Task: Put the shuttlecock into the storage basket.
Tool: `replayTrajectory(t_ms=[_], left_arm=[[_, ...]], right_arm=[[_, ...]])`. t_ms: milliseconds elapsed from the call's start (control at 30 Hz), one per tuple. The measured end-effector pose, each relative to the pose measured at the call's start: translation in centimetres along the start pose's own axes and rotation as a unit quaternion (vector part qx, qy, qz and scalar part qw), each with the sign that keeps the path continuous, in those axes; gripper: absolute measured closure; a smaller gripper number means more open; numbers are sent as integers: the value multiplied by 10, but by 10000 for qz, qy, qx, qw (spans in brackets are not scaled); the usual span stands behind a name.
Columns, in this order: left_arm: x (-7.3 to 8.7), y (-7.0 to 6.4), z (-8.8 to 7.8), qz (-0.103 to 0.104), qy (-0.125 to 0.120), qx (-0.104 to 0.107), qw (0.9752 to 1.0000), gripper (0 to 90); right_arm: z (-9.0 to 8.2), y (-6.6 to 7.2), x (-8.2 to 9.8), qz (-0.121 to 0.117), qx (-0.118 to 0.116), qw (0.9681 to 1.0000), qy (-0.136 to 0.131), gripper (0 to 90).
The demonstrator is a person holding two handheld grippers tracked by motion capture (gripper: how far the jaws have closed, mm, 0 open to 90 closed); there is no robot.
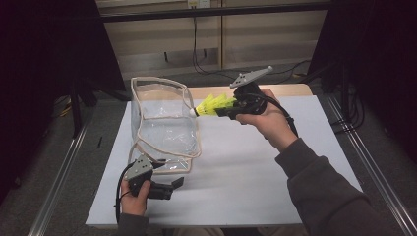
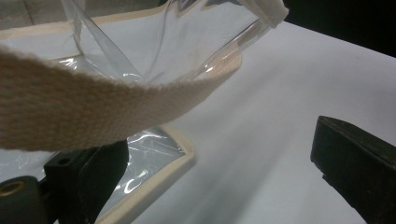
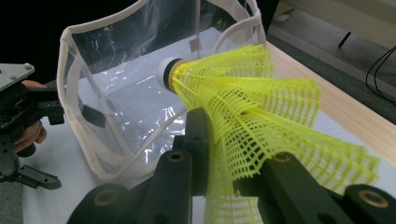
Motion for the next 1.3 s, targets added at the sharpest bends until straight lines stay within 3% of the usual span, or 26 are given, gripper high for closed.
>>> replayTrajectory(t_ms=[667, 1300], left_arm=[[0, 0, 0, 11, 4, 17, 10000, 41], [0, 0, 0, 2, 10, 20, 10000, 41]], right_arm=[[17, 13, -17, -109, -130, 9999, 12, 792], [33, 21, -31, -287, -101, 9995, 112, 791]])
Point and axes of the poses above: each handheld gripper's, and its own axes: z roughly forward along the jaws, x roughly out of its underside, y roughly to its left, the point moved 1 cm from there along z, roughly forward along the jaws, and after that the axes turned 6 degrees about -z, right-handed, at the moved point
